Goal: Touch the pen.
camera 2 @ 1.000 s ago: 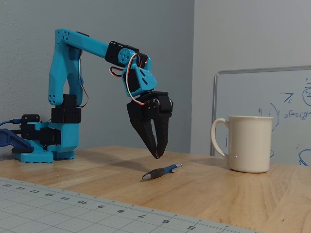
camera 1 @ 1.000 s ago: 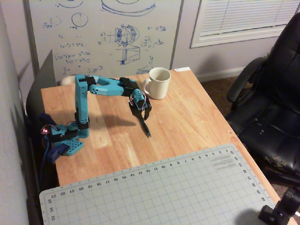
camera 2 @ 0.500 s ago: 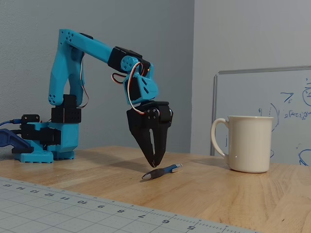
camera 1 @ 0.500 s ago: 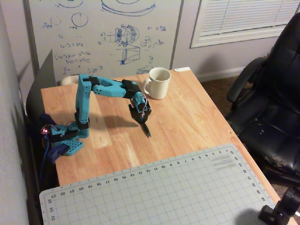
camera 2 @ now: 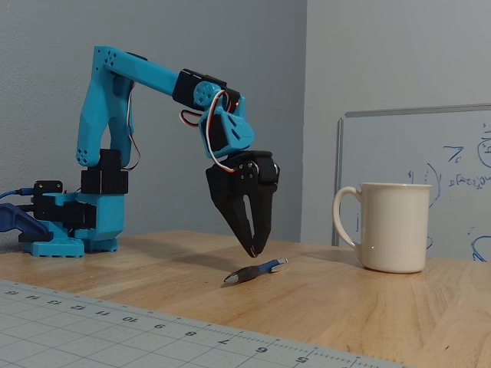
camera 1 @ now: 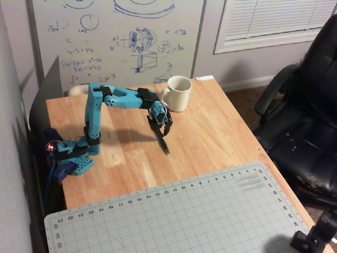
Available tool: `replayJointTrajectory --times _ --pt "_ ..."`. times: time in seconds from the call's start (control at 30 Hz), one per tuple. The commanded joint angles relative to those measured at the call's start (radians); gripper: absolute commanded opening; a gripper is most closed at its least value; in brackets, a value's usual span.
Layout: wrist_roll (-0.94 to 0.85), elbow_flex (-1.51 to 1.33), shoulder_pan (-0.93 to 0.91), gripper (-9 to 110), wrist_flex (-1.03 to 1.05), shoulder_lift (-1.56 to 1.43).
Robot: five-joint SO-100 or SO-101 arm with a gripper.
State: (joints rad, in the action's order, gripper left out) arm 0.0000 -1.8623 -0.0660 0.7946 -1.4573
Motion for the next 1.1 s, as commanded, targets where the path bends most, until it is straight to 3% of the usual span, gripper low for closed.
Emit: replayJointTrajectory --times 0.0,1.07 --pt "0.006 0.063 -0.005 1 -0.002 -0.020" --pt "-0.008 0.057 -0.038 1 0.003 0.009"
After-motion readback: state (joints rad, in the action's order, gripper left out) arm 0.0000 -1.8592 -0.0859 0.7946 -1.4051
